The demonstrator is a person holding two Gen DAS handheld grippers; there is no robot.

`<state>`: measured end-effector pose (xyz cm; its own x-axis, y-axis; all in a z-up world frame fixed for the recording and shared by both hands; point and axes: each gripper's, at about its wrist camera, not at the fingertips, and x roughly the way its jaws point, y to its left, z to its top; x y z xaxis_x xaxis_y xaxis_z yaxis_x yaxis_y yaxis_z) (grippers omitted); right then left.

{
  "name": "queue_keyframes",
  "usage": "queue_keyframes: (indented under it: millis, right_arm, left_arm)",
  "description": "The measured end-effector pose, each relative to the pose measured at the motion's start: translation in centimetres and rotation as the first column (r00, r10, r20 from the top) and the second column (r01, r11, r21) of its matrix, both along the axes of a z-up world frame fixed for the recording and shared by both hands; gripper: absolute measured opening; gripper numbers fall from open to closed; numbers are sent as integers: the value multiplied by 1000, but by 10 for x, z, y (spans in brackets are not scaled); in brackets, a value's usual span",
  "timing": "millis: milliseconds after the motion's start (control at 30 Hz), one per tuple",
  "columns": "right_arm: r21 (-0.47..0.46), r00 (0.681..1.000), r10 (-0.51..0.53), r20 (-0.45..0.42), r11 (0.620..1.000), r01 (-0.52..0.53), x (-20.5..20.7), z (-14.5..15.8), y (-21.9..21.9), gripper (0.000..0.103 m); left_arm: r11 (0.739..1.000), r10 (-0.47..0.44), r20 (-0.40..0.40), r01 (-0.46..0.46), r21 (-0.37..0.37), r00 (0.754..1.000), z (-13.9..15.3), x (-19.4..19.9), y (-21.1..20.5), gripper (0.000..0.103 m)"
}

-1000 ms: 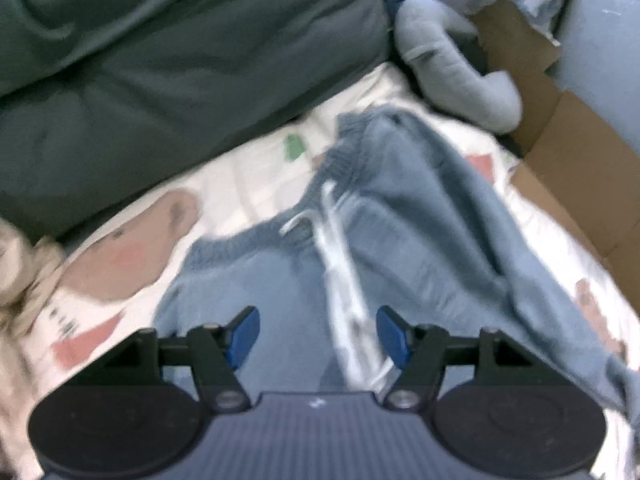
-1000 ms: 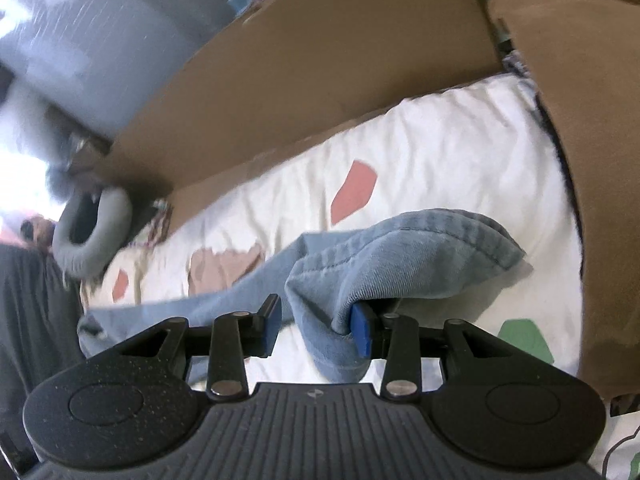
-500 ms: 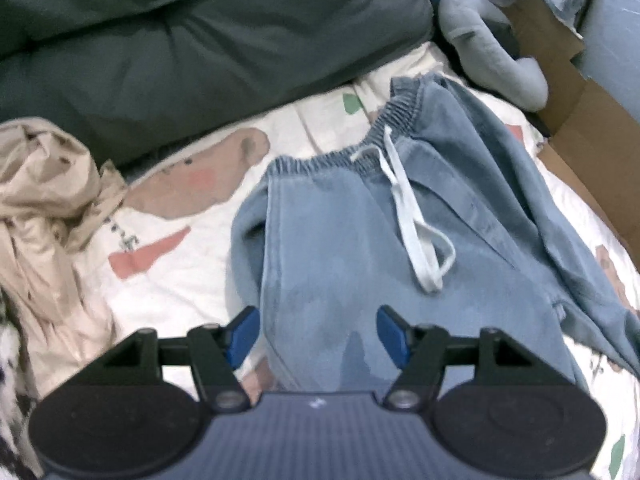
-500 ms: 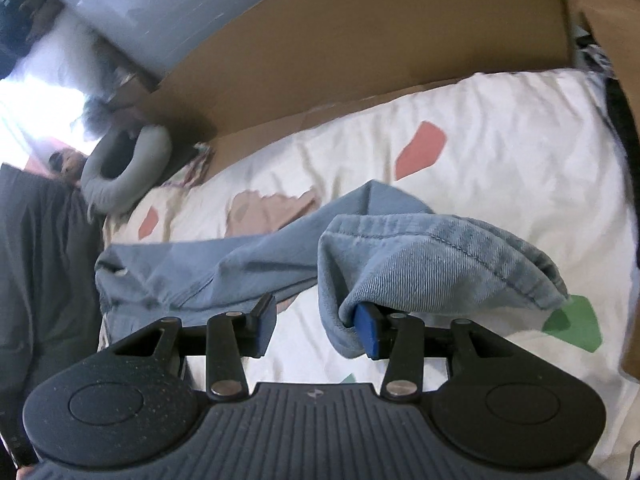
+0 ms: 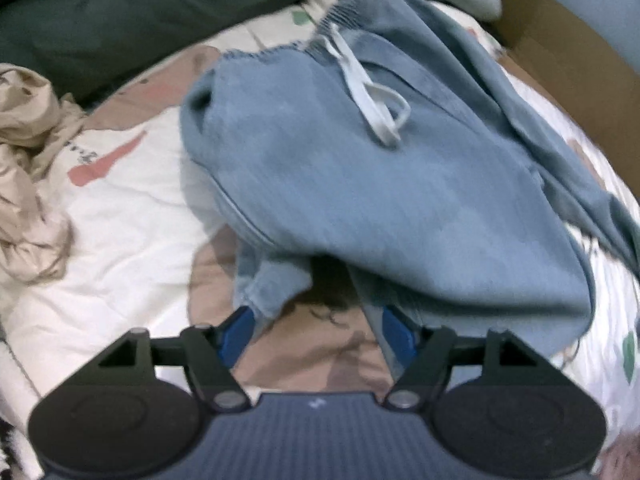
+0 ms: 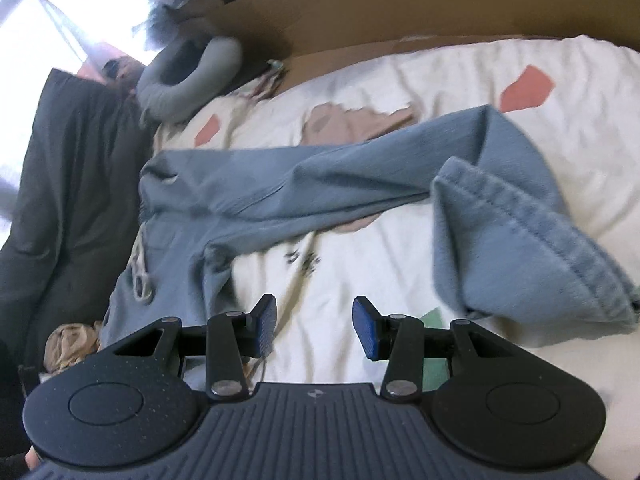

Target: Fold clothes

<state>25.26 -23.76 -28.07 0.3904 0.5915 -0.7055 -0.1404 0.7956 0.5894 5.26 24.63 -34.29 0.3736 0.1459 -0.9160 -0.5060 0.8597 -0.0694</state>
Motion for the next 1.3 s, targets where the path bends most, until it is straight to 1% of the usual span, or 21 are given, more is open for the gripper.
queue_keyframes:
  millis: [133,267,300,333,400,433,467,533,600,700,800,900,967,1067,1200,1300]
  right_arm:
    - [-2,1000,18,-15,1000,-18,-4,-4,4,45]
    - [-4,999,10,-40,1000,-10,-6,-10,2,45]
    - [-6,999,11,-45,1000,-11,-6,-11,2,45]
    - [-7,999,14,-48,1000,-14,-6,-12,3,45]
    - [-7,998,29,-53,1000,-30,-7,-13,7,45]
    - [-7,998,37,-55,999,-37,-8,-14,9,45]
    - [-6,997,44,-57,999,-45,-9,-14,10,45]
    - [-4,996,63,-60,998,-63,-11,-15,15,45]
    - [-3,995,76,-67,997,-77,-12,-17,18,45]
    - [-5,992,95,-78,995,-95,-14,-20,22,45]
    - [-3,991,104,-84,995,-104,-15,-21,24,45]
    - [-3,990,110,-86,994,-111,-16,-21,24,45]
    - [1,989,114,-91,993,-115,-17,-22,25,45]
    - [12,986,134,-97,991,-133,-20,-22,29,45]
    - [38,979,182,-97,983,-179,-24,-21,39,45]
    - [63,970,224,-96,974,-219,-28,-20,48,45]
  left_arm:
    - [999,1,-22,0,52,1000,-4,-1,3,73]
    - [987,-13,-58,22,159,998,-9,-1,7,72]
    - [985,-22,-58,32,171,998,-11,0,8,71]
    - [983,-34,-51,42,176,998,-12,1,9,67]
    - [982,-60,-40,66,179,997,-14,6,10,53]
    - [983,-66,-44,73,167,997,-16,9,10,33]
    - [986,-72,-53,79,147,996,-19,10,10,11]
    - [990,-85,-71,93,105,994,-24,12,8,11]
    - [988,-128,-90,134,71,988,-26,16,1,11]
    - [983,-181,-87,181,-6,980,-24,20,-10,10]
    - [975,-208,-49,203,-93,977,-18,24,-19,10]
    - [958,-218,5,216,-187,976,-11,29,-26,10]
    - [942,-222,43,226,-248,974,-6,32,-31,10]
    - [907,-268,111,289,-305,957,9,44,-41,10]
    - [854,-339,199,389,-344,920,26,57,-62,10]
    - [810,-386,261,461,-363,885,36,66,-77,10]
